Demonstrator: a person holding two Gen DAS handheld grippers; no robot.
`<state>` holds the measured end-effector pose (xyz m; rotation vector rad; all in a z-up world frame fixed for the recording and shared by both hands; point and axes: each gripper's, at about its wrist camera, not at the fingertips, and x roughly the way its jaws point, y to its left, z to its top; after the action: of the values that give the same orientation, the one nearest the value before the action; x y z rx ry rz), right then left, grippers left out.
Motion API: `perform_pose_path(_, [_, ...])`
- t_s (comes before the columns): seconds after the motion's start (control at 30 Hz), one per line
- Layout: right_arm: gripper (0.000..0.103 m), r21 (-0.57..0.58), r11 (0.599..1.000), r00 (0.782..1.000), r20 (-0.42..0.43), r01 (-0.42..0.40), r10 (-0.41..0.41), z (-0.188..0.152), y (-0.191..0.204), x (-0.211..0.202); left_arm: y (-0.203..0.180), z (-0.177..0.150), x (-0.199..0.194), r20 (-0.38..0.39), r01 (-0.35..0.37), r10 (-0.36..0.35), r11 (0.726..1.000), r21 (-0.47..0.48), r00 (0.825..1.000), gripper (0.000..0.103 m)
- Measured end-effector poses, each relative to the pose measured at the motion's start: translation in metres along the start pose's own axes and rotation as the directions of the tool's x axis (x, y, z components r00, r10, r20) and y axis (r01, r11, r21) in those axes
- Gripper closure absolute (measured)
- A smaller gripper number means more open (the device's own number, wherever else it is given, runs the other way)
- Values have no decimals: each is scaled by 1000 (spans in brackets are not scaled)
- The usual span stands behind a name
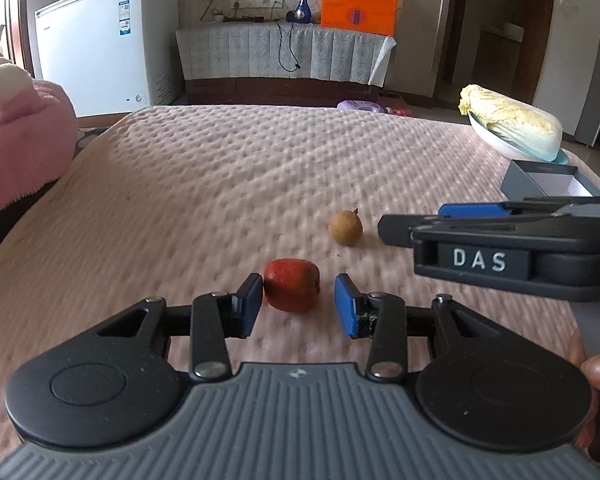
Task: Organize fruits
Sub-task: 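Move both grippers toward the red apple and small brown fruit on the bedspread, then grasp the red apple with the left gripper while the right gripper grasps the small brown fruit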
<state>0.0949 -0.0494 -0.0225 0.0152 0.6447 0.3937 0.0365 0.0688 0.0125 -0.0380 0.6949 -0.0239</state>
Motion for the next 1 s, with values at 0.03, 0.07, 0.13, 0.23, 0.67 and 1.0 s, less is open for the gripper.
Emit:
perform_pose_path(0.03, [47, 1, 1000, 1000, -2, -3, 3, 0, 0, 1, 1, 0, 1, -2, -1, 1, 1000, -3, 1000, 57])
perform_pose_path(0.07, [47, -1, 1000, 1000, -3, -8, 8, 0, 1, 3, 1, 0, 2, -4, -1, 1, 1000, -7, 1000, 57])
perform_pose_path(0.13, [47, -9, 1000, 1000, -5, -14, 14, 1, 4, 6, 1, 0, 5, -9, -3, 3, 1000, -13, 1000, 57])
perform_pose_path(0.23, [47, -18, 1000, 1000, -13, -19, 19, 0, 7, 12, 0, 0, 7, -6, -2, 2, 1000, -13, 1000, 57])
perform_pose_path(0.67, [47, -61, 998, 1000, -27, -16, 15, -1, 17, 29, 3, -3, 17, -16, 6, -6, 1000, -22, 1000, 57])
perform_pose_path(1.0, [47, -87, 996, 1000, -27, -13, 11, -1, 23, 36, 4, -4, 19, -3, 17, -17, 1000, -22, 1000, 57])
